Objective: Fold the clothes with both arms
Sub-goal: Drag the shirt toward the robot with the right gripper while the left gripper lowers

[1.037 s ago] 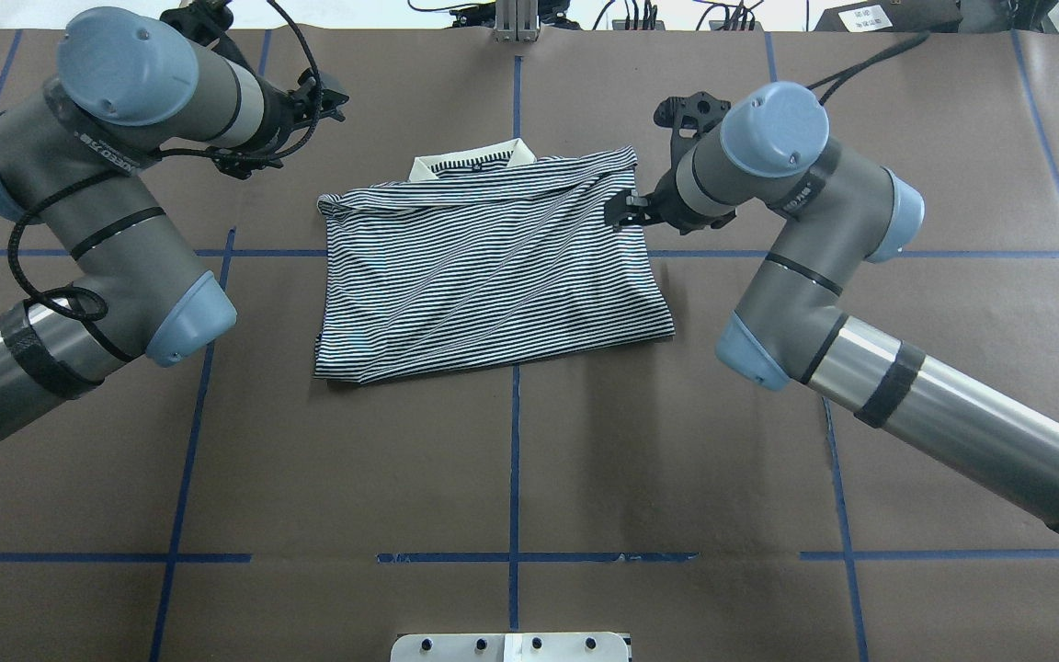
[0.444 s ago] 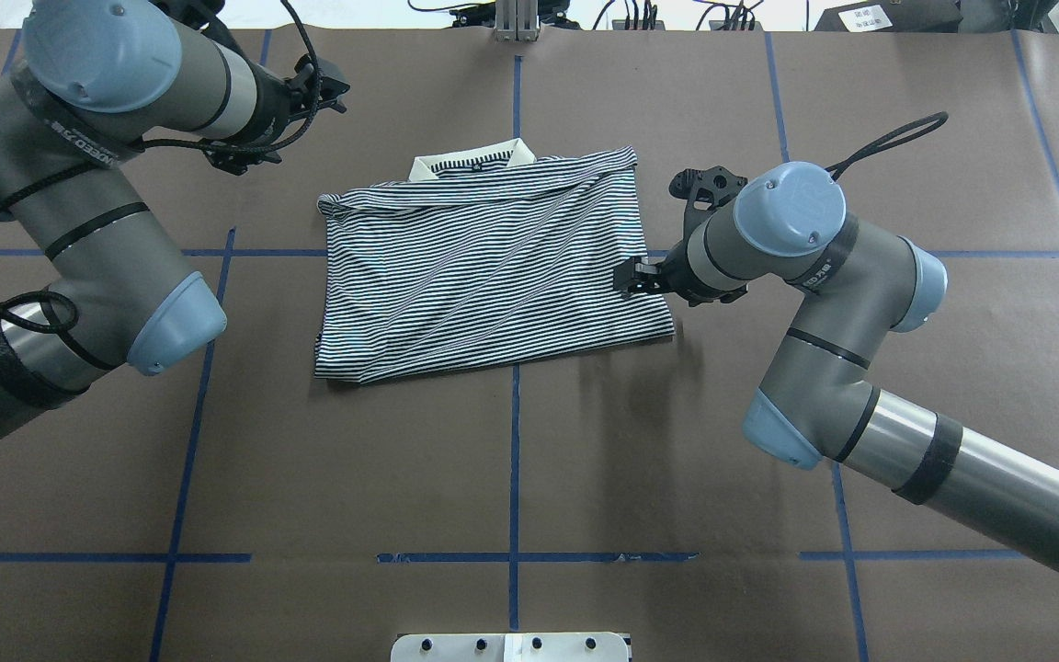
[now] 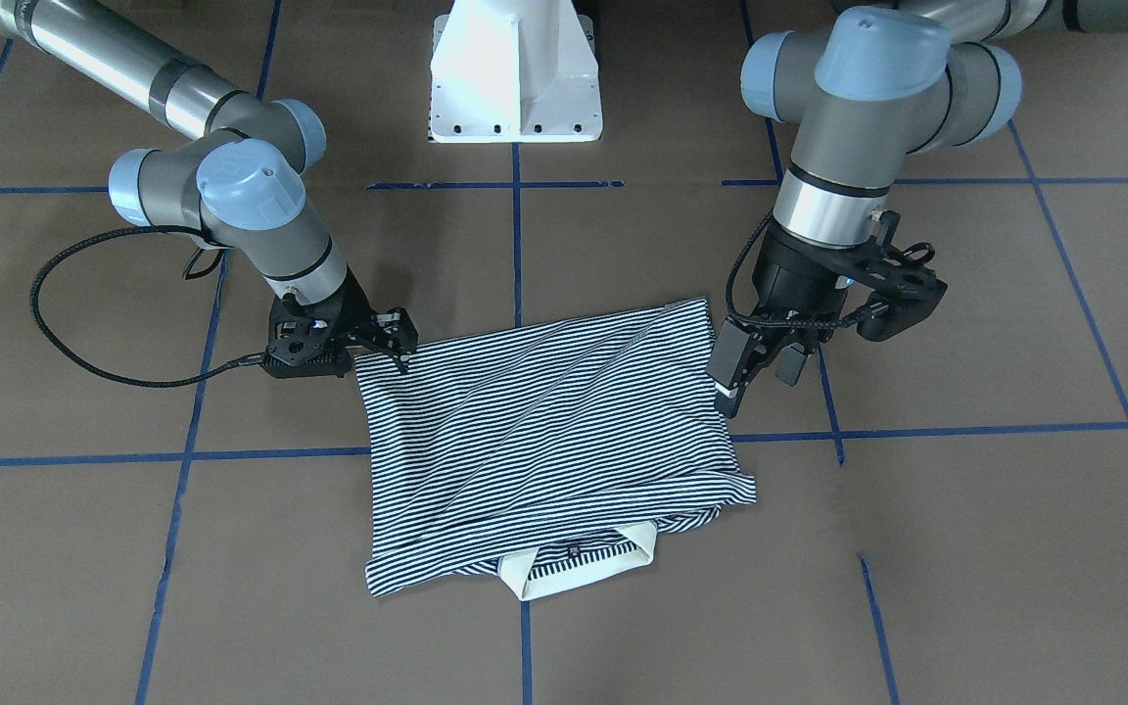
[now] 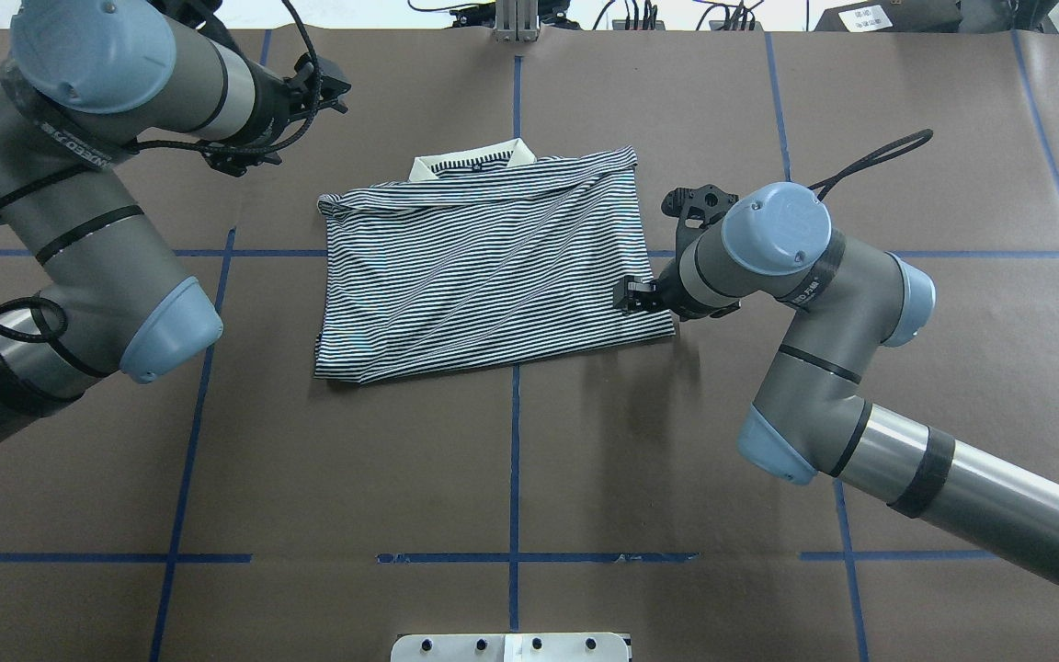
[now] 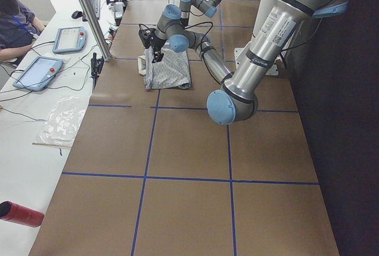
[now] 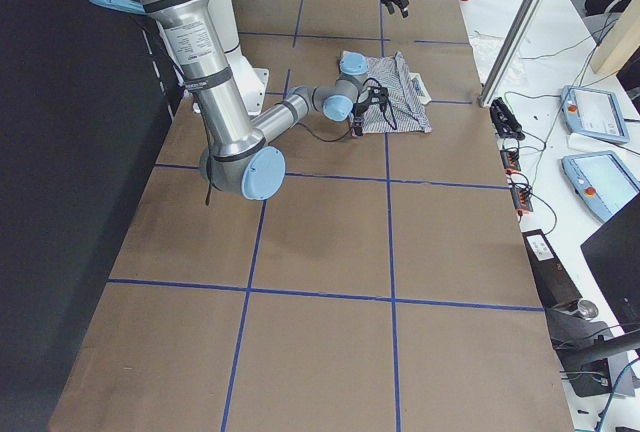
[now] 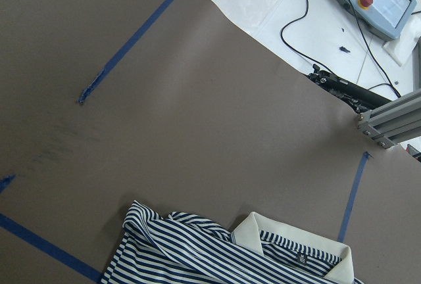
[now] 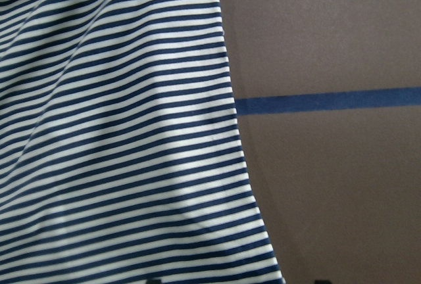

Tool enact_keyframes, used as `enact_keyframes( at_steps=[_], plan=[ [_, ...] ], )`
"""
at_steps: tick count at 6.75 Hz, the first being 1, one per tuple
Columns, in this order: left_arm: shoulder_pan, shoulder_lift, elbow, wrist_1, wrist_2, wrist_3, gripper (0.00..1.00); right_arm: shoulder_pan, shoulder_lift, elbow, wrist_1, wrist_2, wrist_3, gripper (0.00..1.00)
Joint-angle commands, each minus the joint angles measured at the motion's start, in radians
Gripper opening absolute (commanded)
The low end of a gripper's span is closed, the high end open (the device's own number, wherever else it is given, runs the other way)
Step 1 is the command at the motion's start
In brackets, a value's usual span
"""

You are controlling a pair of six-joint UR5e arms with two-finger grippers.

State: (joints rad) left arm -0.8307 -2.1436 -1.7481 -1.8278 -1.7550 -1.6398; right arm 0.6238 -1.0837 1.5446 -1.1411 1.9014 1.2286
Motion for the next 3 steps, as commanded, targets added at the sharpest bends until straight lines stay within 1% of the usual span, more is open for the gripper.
enact_keyframes(
  at_steps=[1, 2, 3],
  plan=[
    [0.001, 0.019, -0.017, 0.001, 0.0, 0.0, 1.0, -0.003, 0.001, -0.001, 0.0, -0.008, -0.007, 0.4],
    [0.002, 0.019, -0.016, 0.001, 0.0, 0.0, 1.0, -0.001, -0.001, -0.001, 0.0, -0.007, -0.009, 0.06],
    [0.004, 0.021, -0.014, -0.001, 0.0, 0.001, 1.0, -0.001, 0.002, -0.003, -0.009, -0.005, -0.009, 0.0]
  ],
)
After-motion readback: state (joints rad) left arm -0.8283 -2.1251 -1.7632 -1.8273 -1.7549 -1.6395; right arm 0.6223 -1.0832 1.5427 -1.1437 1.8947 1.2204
